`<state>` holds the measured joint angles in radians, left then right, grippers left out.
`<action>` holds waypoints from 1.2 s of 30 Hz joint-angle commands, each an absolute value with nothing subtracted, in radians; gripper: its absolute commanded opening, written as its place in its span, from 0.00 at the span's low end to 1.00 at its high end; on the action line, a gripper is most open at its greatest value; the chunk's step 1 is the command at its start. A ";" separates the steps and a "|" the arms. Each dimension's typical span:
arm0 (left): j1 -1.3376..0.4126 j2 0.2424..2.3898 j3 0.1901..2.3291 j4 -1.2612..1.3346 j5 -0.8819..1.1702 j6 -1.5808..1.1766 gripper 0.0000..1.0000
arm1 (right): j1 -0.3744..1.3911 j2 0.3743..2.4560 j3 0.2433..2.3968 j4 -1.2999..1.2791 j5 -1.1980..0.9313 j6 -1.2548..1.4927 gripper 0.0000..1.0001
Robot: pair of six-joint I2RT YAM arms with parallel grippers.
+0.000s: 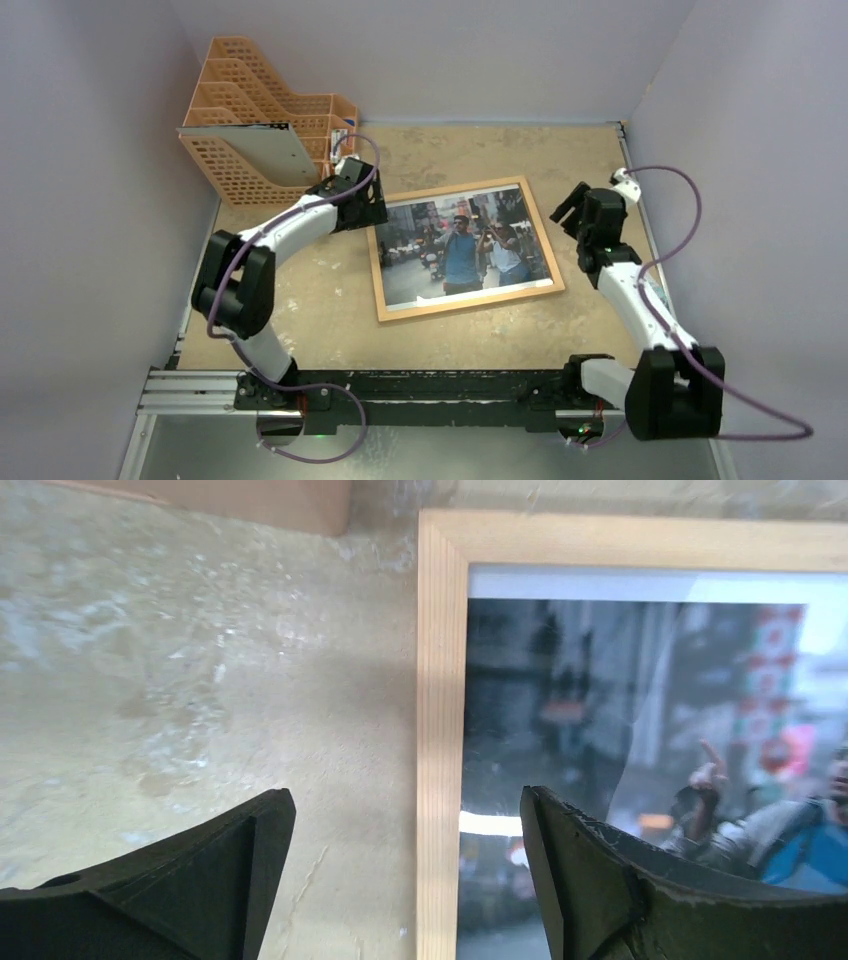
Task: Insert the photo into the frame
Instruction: Adjust the photo frame at the center of the board, then reset both arms
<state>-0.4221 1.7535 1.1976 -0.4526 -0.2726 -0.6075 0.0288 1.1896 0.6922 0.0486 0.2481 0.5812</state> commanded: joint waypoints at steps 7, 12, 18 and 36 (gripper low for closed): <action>-0.426 1.332 1.160 -0.530 -0.260 -0.522 0.88 | 0.031 0.817 0.809 -0.155 0.243 0.460 0.71; -0.426 1.125 1.152 -0.601 -0.294 -0.484 0.88 | 0.031 0.618 0.874 -0.245 0.197 0.389 0.89; -0.427 0.843 1.078 -0.579 -0.313 -0.457 0.88 | 0.031 0.530 1.042 -0.368 0.305 0.325 0.99; -0.426 0.575 1.261 -0.784 -0.431 -0.341 0.92 | 0.030 0.601 1.345 -0.502 0.455 0.297 0.99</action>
